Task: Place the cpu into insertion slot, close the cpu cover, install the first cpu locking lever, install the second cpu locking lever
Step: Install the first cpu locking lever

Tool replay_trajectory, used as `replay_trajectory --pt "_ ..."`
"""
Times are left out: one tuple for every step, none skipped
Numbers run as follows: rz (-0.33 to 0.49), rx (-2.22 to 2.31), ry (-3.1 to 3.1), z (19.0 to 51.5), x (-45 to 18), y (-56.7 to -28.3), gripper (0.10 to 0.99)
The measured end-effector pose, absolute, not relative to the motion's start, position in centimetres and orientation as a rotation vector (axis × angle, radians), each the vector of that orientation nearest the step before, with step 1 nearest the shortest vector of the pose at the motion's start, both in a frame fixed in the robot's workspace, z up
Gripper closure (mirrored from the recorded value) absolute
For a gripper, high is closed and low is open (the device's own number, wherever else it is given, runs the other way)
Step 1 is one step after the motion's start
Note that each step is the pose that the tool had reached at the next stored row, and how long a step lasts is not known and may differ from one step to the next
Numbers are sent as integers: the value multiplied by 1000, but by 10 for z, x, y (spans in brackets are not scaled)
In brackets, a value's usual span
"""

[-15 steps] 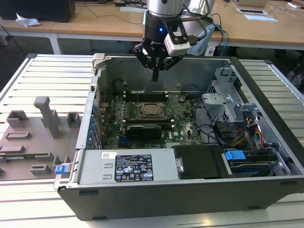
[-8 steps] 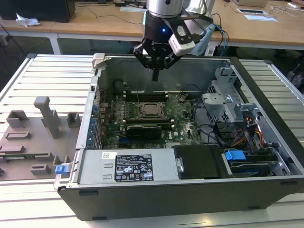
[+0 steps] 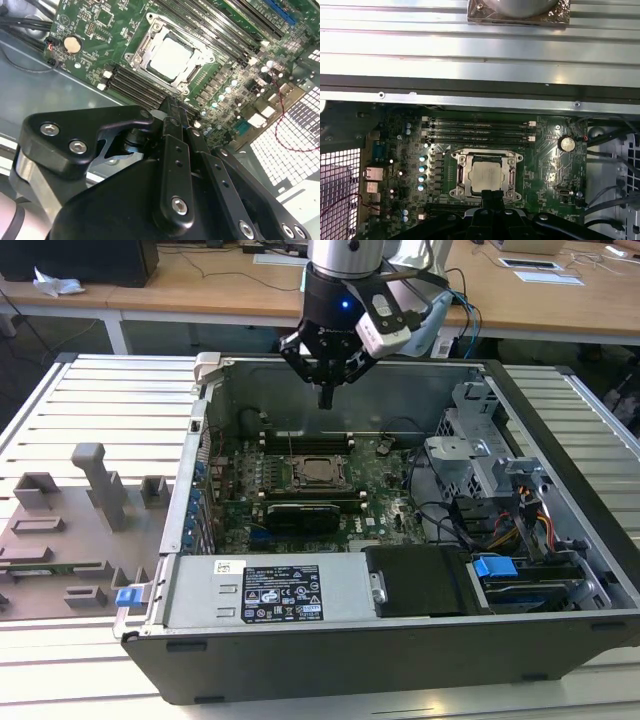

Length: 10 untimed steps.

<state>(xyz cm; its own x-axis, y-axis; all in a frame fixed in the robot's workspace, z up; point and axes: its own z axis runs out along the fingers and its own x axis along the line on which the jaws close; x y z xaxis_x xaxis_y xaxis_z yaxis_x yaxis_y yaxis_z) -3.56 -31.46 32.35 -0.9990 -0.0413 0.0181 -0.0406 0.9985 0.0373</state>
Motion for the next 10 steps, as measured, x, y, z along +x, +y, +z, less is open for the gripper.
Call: replay_trajectory --pt "-58 64 -3121 324 -37 -315 980" --pt "-57 64 -3122 324 -39 -315 980" --pt "-57 64 -3123 324 -41 -315 980" --pt "-57 64 -3124 324 -44 -315 980" --pt "-57 64 -3125 324 -46 -315 980" --pt "-57 64 -3126 324 -49 -315 980" --pt "-57 64 -3128 324 -55 -315 980" --pt "-57 64 -3131 324 -63 -315 980" --pt "-57 64 -3132 323 -70 -315 980" --pt "-57 64 -3133 323 -74 -315 980"
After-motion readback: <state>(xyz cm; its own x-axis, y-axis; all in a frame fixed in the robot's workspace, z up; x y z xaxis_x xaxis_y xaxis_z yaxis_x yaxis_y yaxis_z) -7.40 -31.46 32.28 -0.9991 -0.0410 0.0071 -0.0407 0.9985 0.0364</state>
